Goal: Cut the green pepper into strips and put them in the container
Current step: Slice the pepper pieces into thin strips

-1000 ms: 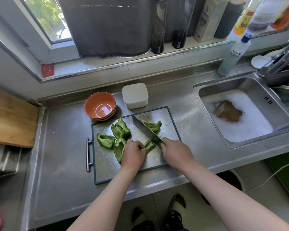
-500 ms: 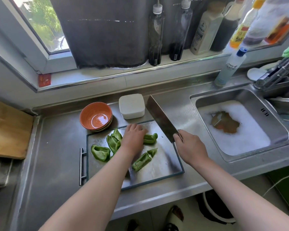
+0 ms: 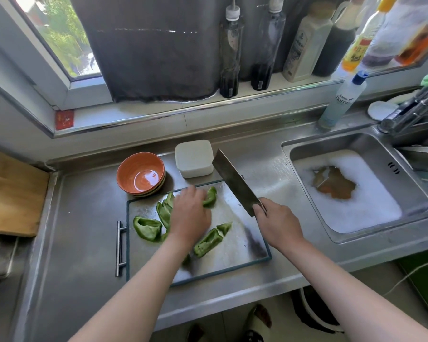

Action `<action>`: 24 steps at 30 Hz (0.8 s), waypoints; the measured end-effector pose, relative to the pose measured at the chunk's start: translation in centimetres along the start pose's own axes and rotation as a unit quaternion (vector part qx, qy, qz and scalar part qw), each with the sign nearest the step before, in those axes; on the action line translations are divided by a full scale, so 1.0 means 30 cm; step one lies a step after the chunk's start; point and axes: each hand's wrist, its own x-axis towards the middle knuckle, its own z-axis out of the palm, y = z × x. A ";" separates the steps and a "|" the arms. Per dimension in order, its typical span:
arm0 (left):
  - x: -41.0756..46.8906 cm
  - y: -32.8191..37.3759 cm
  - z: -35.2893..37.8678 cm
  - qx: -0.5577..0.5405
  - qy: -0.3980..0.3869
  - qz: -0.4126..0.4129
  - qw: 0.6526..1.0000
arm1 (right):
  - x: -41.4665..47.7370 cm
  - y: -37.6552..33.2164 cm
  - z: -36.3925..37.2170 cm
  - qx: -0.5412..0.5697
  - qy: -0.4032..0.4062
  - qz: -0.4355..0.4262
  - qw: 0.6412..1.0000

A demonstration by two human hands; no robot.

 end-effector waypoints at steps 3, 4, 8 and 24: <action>-0.051 0.101 0.015 -0.010 -0.166 0.057 0.984 | 0.007 -0.011 -0.015 -0.009 0.006 0.001 1.000; -0.051 0.118 0.029 0.026 -0.207 0.059 0.976 | 0.010 -0.013 -0.020 -0.011 0.007 0.002 1.000; -0.038 0.122 0.082 0.039 -0.267 0.013 0.963 | 0.016 -0.003 -0.035 -0.021 0.013 0.015 1.000; 0.135 0.098 0.070 0.012 -0.030 0.107 0.994 | 0.031 0.055 -0.031 0.025 0.008 0.008 1.000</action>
